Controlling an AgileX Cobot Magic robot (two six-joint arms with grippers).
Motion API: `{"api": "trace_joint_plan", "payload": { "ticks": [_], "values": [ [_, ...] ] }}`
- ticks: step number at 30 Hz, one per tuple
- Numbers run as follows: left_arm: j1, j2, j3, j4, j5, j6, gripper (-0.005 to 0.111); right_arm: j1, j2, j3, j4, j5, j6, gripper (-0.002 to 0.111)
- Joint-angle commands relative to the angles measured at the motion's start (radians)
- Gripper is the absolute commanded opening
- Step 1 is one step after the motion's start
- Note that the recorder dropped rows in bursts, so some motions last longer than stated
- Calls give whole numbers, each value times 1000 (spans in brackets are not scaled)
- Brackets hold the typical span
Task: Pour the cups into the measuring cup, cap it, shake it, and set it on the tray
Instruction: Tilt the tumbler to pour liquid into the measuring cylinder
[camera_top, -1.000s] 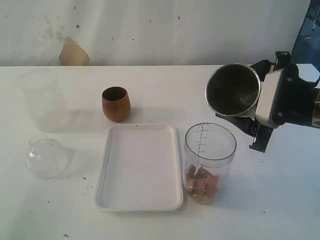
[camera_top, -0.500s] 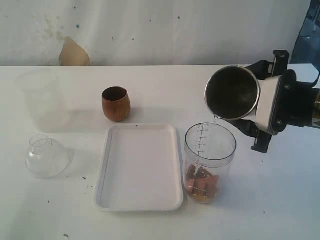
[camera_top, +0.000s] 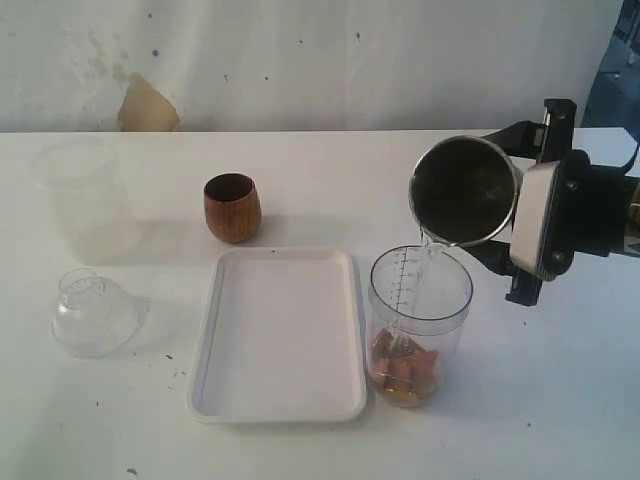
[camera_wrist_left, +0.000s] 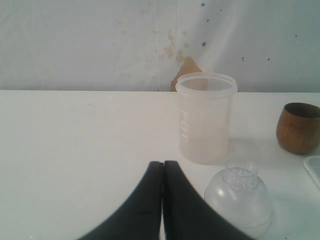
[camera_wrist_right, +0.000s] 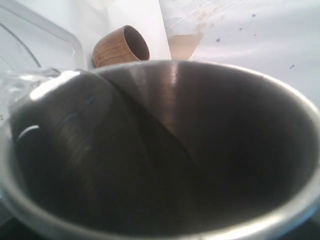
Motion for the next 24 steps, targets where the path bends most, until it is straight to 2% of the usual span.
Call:
{"api": "trace_joint_plan", "payload": {
  "ticks": [1, 24],
  "values": [
    [-1, -5, 7, -2, -11, -2, 1, -4, -16, -9, 27, -38, -13, 0],
    [-1, -5, 7, -2, -11, -2, 1, -4, -16, -12, 57, -36, -133, 0]
  ]
}}
